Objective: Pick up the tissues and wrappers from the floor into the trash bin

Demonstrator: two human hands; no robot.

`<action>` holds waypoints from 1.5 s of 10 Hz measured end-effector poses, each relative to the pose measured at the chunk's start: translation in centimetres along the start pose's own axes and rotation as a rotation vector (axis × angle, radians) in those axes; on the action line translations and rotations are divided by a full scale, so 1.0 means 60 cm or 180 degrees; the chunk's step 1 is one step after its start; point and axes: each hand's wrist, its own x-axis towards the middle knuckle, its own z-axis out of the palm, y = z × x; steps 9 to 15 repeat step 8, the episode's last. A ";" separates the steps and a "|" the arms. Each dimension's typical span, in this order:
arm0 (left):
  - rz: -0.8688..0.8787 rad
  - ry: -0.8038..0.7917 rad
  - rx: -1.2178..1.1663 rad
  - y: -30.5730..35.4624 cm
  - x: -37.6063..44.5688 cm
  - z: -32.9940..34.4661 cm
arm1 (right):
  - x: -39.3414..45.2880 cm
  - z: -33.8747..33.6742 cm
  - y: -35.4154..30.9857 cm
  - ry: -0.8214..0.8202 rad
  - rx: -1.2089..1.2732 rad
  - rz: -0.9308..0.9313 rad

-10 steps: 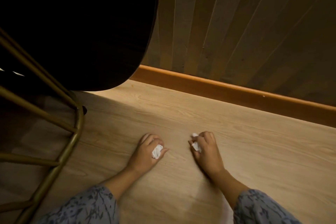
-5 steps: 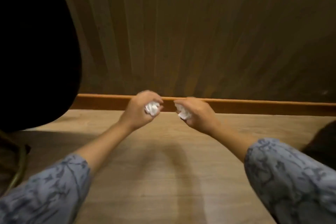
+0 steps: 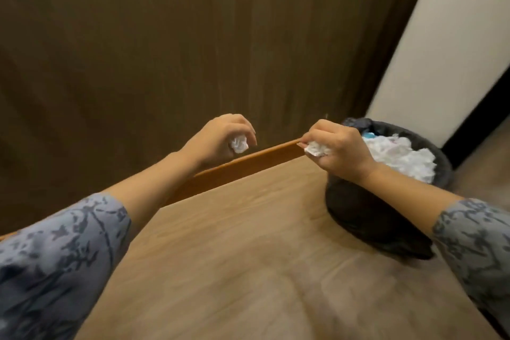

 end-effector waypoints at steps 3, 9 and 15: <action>-0.0370 0.0157 -0.1278 0.166 0.259 0.232 | -0.158 -0.081 0.211 0.0964 -0.0255 0.2132; -0.0681 -0.1051 -0.1785 0.195 0.416 0.402 | -0.183 -0.036 0.310 -0.0416 0.0049 0.4762; -0.0681 -0.1051 -0.1785 0.195 0.416 0.402 | -0.183 -0.036 0.310 -0.0416 0.0049 0.4762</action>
